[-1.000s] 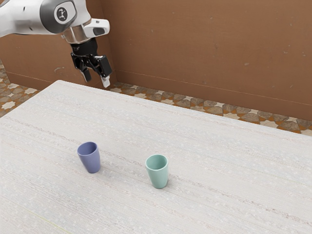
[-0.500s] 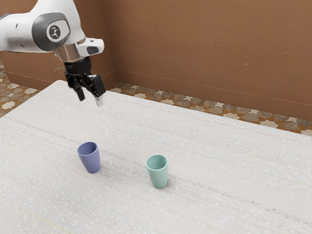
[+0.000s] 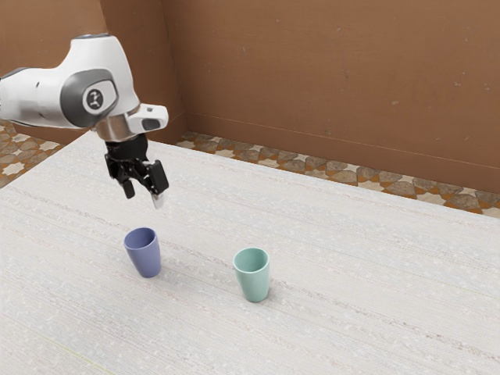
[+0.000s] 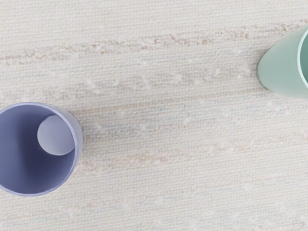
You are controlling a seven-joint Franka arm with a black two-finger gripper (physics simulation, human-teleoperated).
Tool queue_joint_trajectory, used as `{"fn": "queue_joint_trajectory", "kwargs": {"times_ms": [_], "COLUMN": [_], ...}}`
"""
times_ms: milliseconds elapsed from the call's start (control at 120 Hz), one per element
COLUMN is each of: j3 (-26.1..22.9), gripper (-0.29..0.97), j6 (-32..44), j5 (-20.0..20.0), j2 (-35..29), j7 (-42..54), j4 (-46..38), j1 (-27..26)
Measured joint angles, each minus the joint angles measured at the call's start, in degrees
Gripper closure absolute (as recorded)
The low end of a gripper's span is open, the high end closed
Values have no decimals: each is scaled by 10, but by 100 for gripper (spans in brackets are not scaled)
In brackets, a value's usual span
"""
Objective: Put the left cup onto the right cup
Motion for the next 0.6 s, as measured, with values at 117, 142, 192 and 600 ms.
{"fn": "queue_joint_trajectory", "kwargs": {"times_ms": [117, 142, 192, 600], "j3": [0, 0, 0, 15], "gripper": [0, 0, 0, 0], "j6": [37, 43, 55, 88], "j5": [0, 0, 0, 5], "j2": [1, 1, 2, 42], "j7": [-5, -7, -10, -23], "j4": [-31, -34, -40, -46], "j1": [0, 0, 0, 3]}}
